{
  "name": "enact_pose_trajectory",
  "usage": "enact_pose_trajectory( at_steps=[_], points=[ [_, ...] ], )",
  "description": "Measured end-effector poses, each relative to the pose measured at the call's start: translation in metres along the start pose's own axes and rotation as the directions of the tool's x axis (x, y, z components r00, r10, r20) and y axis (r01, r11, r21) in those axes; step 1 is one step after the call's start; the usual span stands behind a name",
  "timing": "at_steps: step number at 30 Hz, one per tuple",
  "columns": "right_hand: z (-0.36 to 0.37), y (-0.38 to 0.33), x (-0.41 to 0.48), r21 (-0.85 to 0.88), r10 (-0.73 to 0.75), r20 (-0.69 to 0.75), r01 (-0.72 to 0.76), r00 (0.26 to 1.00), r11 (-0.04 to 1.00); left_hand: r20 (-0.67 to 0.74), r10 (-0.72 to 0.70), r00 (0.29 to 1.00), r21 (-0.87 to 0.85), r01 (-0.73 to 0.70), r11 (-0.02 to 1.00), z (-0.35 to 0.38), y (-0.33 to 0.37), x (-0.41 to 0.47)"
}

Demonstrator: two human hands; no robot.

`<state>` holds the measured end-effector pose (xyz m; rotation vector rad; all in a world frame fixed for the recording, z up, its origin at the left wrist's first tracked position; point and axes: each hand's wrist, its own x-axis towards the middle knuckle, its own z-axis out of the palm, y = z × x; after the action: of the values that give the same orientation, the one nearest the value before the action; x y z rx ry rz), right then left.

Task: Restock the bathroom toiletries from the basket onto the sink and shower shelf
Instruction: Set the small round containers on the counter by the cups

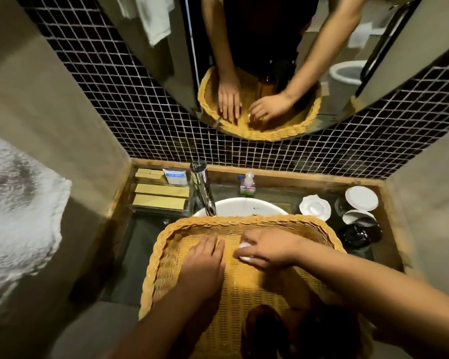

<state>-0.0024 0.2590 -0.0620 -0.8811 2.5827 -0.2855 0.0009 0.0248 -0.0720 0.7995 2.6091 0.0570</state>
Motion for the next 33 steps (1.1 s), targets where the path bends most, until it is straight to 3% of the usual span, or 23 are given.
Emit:
enact_pose_trajectory(
  at_steps=[3, 5, 8, 15, 20, 24, 33],
  points=[
    [-0.018, 0.029, -0.044, 0.007, 0.124, -0.227, -0.125, 0.966, 0.992, 0.013, 0.056, 0.998, -0.001, -0.056, 0.998, -0.023, 0.021, 0.026],
    [-0.025, 0.047, -0.067, 0.112, 0.274, -0.414, -0.25, 0.868, 0.962, -0.009, 0.09, 0.996, 0.008, -0.09, 0.996, -0.038, 0.038, 0.046],
    [-0.028, 0.072, -0.091, 0.193, 0.483, -0.515, -0.453, 0.708, 0.87, -0.054, 0.147, 0.988, 0.015, -0.146, 0.989, -0.052, 0.068, 0.076],
    [-0.007, 0.117, -0.114, 0.285, 0.788, -0.363, -0.745, 0.498, 0.603, -0.016, 0.24, 0.971, 0.027, -0.24, 0.971, -0.06, 0.13, 0.147],
    [0.013, 0.149, -0.112, 0.281, 0.86, -0.155, -0.813, 0.485, 0.509, -0.016, 0.287, 0.958, 0.039, -0.286, 0.957, -0.055, 0.145, 0.177],
    [0.021, 0.162, -0.106, 0.337, 0.914, -0.107, -0.851, 0.391, 0.404, -0.02, 0.29, 0.957, 0.039, -0.29, 0.956, -0.051, 0.154, 0.196],
    [0.037, 0.171, -0.089, 0.334, 0.892, -0.044, -0.834, 0.451, 0.438, -0.05, 0.33, 0.943, -0.042, -0.332, 0.942, -0.044, 0.162, 0.222]
  ],
)
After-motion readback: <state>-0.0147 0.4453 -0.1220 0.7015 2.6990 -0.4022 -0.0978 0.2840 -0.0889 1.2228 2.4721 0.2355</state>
